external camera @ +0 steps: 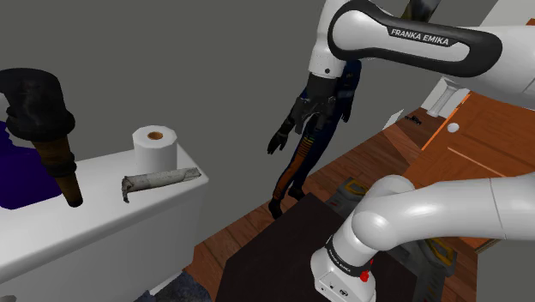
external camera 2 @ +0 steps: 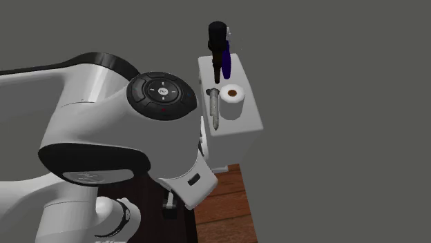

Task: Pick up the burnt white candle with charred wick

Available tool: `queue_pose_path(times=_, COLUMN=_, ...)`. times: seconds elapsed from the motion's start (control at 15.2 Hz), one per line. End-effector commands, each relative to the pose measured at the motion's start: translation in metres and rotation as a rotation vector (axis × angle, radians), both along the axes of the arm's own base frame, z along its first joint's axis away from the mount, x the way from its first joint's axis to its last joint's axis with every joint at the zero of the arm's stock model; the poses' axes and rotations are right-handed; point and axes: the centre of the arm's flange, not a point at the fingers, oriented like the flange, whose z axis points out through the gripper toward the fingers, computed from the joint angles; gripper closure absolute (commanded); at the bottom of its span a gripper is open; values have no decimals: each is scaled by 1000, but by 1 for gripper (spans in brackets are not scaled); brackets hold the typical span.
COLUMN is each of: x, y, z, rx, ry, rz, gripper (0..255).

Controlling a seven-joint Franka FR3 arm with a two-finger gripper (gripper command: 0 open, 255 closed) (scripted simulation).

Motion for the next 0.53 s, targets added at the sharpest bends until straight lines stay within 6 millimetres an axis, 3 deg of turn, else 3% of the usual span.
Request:
queue_pose_path(times=0.0, x=0, y=0, z=0, rx=0, ry=0, rz=0, gripper=0)
queue_pose_path(times=0.46, x=10, y=87, z=-19, rx=3, ry=-4, rz=-111, gripper=0)
